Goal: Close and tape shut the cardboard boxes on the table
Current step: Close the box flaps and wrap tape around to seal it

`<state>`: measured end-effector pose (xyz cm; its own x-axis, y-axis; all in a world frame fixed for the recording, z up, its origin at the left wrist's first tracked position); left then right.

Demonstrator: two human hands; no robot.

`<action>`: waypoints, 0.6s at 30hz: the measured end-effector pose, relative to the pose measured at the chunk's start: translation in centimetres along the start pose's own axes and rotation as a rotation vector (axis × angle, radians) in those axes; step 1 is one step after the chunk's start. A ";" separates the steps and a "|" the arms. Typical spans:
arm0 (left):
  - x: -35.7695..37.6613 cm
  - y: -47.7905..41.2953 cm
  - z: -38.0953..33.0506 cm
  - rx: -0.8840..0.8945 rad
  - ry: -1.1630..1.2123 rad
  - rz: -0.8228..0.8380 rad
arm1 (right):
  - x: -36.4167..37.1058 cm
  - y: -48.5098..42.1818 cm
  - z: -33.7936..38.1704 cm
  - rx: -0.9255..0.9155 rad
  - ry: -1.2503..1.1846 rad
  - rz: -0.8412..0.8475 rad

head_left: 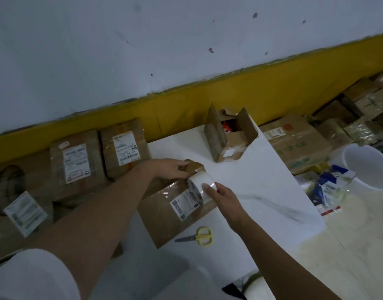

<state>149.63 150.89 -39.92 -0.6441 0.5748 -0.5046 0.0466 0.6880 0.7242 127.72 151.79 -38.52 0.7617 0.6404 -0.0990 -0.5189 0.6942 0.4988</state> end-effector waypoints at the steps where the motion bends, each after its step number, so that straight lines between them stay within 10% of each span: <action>1: 0.2 0.3 0.3 -0.007 0.044 -0.008 | 0.2 -0.1 0.1 -0.002 0.009 0.013; 18: 3.7 0.7 3.3 -0.067 0.116 -0.248 | 0.7 1.2 -2.8 0.076 0.088 0.110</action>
<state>149.77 154.91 -42.84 -0.7130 0.3349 -0.6160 -0.1719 0.7683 0.6166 126.55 153.95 -40.37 0.6631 0.7398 -0.1139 -0.5639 0.5937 0.5740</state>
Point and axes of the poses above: each hand's wrist, its own y-axis away from the middle knuckle, its own x-axis out of the palm, z = x × y, the point moved 4 cm from there along -y, towards the middle knuckle, and after that the axes turned 2 degrees about y, right-handed, at the moved point
